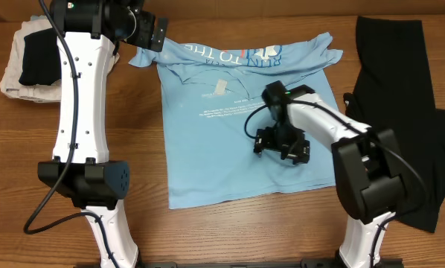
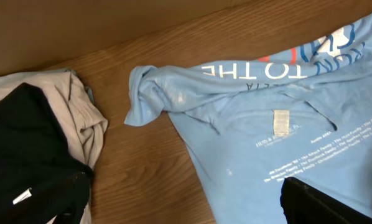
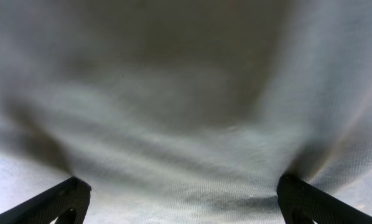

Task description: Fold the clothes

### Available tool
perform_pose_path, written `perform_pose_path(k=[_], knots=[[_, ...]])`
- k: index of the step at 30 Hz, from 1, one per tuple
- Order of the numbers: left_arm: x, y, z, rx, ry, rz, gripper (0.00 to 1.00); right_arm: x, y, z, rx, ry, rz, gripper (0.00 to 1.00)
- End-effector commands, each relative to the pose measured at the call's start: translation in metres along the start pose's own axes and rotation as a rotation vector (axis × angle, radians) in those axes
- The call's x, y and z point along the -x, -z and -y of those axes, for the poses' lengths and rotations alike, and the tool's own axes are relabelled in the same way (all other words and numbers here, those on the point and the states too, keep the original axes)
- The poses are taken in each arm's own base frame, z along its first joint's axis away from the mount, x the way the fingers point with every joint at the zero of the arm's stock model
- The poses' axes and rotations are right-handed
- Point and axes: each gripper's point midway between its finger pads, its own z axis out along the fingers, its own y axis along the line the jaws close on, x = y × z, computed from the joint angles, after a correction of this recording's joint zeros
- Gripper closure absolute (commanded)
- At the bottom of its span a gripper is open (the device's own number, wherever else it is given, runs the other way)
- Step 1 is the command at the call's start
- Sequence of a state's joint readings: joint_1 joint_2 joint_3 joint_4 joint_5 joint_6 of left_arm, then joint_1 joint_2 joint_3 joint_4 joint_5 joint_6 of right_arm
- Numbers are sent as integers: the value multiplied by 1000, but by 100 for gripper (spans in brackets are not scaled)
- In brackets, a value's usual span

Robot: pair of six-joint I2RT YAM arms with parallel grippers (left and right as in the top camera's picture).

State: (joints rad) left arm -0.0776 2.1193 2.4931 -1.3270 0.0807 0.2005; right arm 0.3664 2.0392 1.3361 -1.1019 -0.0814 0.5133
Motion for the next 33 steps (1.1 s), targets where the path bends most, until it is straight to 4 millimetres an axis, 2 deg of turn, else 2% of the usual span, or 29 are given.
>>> perform_pose_path(k=[1,7,13,17,21,23,28,33], knots=[[1,-10,18,-43,-75,-9,0,-5,-48,63,-112,-151,-120,0],[-5,-38,43,-80,-152,-58,0,25,-47,123,-50,-364,-104,0],[-22,-82,70,-130,-251,-142,0,48,-43,188,42,-562,-80,0],[-40,-113,87,-168,-316,-216,0,62,-31,209,177,-607,-65,0],[-64,-142,113,-229,-402,-297,0,81,-2,208,342,-560,-16,0],[-75,-146,132,-297,-465,-324,0,88,16,206,371,-519,26,0],[-78,-132,193,-434,-620,-286,0,92,67,193,374,-418,145,0],[-85,-130,249,-465,-802,-255,2,88,111,180,378,-355,264,0]])
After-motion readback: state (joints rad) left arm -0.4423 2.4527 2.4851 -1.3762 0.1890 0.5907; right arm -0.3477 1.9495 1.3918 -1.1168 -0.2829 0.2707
